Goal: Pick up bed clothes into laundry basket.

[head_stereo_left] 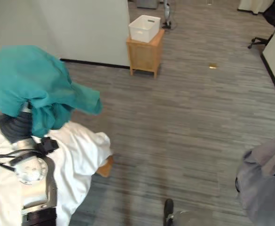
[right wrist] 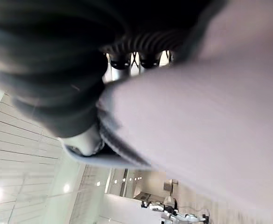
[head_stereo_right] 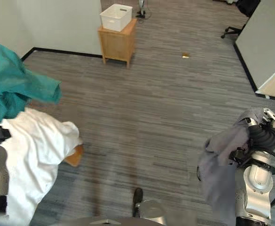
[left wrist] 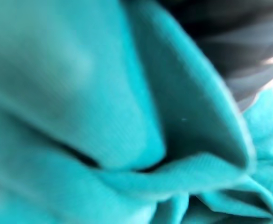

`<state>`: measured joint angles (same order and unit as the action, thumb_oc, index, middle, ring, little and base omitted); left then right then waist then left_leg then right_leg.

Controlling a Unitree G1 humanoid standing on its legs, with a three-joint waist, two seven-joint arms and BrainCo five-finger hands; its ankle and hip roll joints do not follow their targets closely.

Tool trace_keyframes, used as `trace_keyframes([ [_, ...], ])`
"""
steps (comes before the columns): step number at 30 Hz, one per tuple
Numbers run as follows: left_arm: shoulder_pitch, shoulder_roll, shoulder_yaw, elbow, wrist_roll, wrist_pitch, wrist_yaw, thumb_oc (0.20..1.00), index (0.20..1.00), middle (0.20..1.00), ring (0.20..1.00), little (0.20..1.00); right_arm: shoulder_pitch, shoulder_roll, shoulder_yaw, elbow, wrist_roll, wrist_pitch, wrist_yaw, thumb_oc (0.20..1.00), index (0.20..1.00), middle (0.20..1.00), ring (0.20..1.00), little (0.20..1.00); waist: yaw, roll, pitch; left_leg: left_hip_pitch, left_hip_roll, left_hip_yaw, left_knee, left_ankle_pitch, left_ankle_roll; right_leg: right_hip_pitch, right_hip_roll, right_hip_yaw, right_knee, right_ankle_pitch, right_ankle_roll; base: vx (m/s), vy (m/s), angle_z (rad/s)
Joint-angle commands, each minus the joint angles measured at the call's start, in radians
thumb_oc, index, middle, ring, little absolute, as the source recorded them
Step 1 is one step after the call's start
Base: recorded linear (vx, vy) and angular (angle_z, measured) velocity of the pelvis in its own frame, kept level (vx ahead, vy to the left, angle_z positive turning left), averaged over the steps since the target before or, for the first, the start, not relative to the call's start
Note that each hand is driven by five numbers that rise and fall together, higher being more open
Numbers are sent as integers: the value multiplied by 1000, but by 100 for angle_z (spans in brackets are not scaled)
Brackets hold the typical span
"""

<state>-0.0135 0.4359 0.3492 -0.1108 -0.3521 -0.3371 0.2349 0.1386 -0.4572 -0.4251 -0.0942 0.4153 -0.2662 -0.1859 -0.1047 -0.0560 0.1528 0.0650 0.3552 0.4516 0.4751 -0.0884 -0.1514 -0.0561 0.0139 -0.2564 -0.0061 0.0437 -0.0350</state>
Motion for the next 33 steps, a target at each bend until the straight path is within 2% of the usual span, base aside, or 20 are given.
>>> trace_keyframes([
  [1,-8,44,-36,-52,-50,-7,-78,200,200,200,200,200,-100,-66,-12,-84,30,-64,18,200,200,200,200,200,-10,-29,19,-75,-146,-127,-206,93,22,131,-131,69,-78,2,155,34,-127,-67],
  [3,-7,43,-35,-51,-51,-8,-79,200,200,200,200,200,-100,-66,-11,-85,30,-64,18,200,200,200,200,200,-8,-31,15,-68,-152,-121,-222,99,24,129,-134,72,-78,2,157,64,9,-30],
  [4,5,32,-46,-34,-51,-6,-88,200,200,200,200,200,-119,-74,2,-86,18,-64,18,200,200,200,200,200,3,-23,8,-73,-187,-115,-327,98,36,130,-136,80,-80,7,165,132,62,-30],
  [6,5,22,-51,-27,-53,-6,-82,200,200,200,200,200,-136,-78,19,-82,11,-64,18,200,200,200,200,200,22,-15,6,-74,-214,-136,-411,134,32,133,-129,96,-81,4,171,141,67,-28],
  [9,-14,21,-49,-39,-54,-10,-73,200,200,200,200,200,-140,-71,34,-83,-4,-59,18,200,200,200,200,200,20,2,-1,-68,-221,-120,-449,153,33,142,-128,98,-81,-4,171,103,72,-36],
  [11,-14,22,-49,-39,-54,-11,-73,200,200,200,200,200,-140,-70,35,-84,-5,-58,17,200,200,200,200,200,22,2,1,-62,-222,-117,-455,154,34,143,-128,100,-81,-4,172,43,55,-14],
  [14,-28,27,-43,-23,-38,-13,-52,200,200,200,200,200,-124,-27,46,-104,-19,-50,31,200,200,200,200,200,7,20,-9,-11,-247,-116,-515,147,55,156,-136,97,-79,-11,179,132,147,-12],
  [21,4,28,19,-36,-18,-17,-6,200,200,200,200,200,-142,0,78,-107,-33,-40,32,200,200,200,200,200,24,28,-6,-6,-283,-105,-496,101,85,157,-165,109,-49,-27,190,132,106,5],
  [23,4,53,44,-32,-11,-19,22,200,200,200,200,200,-124,7,85,-119,-31,-36,38,200,200,200,200,200,24,37,7,-1,-303,-115,-479,70,110,110,-178,127,93,-54,200,170,129,-2],
  [24,-5,65,48,-31,-6,-18,34,200,200,200,200,200,-118,11,89,-123,-34,-34,41,200,200,200,200,200,17,41,22,11,-310,-116,-478,51,125,63,-184,124,201,-30,216,138,191,8],
  [25,-22,84,50,-37,-1,-20,40,200,200,200,200,200,-109,19,96,-138,-38,-28,50,200,200,200,200,200,2,55,56,36,-317,-99,-483,35,147,-42,-207,107,387,70,257,79,153,5],
  [26,-23,84,51,-36,-1,-20,40,200,200,200,200,200,-110,20,96,-140,-38,-27,51,200,200,200,200,200,4,53,56,34,-320,-97,-485,36,150,-54,-210,113,402,69,259,86,158,-2],
  [27,-26,87,44,-44,6,-23,42,200,200,200,200,200,-101,30,98,-138,-46,-29,50,200,200,200,200,200,-6,69,74,57,-317,-90,-491,27,155,-103,-214,99,468,93,272,229,103,-17],
  [28,-33,85,38,-47,12,-30,42,200,200,200,200,200,-85,42,98,-130,-51,-26,51,200,200,200,200,200,-28,82,89,99,-324,-90,-504,12,150,-185,-226,80,479,78,268,258,94,-24],
  [30,-33,84,37,-46,12,-31,42,200,200,200,200,200,-84,41,98,-131,-51,-26,51,200,200,200,200,200,-30,84,87,101,-324,-92,-510,11,148,-185,-226,77,483,71,268,339,-50,-11],
  [31,-61,81,26,-45,-3,-44,37,200,200,200,200,200,-69,40,92,-121,-32,-34,50,200,200,200,200,200,-79,81,85,162,-348,-123,-514,-31,114,-227,-217,109,204,39,245,480,-130,4],
  [32,-62,82,25,-43,-3,-45,38,200,200,200,200,200,-69,39,93,-120,-31,-35,50,200,200,200,200,200,-80,85,84,162,-344,-125,-513,-33,113,-212,-212,104,177,49,246,639,-197,9],
  [33,-74,80,22,-39,-6,-50,42,200,200,200,200,200,-71,39,92,-114,-29,-39,44,200,200,200,200,200,-92,84,83,189,-342,-128,-512,-48,98,-243,-228,111,93,64,249,193,-57,19],
])
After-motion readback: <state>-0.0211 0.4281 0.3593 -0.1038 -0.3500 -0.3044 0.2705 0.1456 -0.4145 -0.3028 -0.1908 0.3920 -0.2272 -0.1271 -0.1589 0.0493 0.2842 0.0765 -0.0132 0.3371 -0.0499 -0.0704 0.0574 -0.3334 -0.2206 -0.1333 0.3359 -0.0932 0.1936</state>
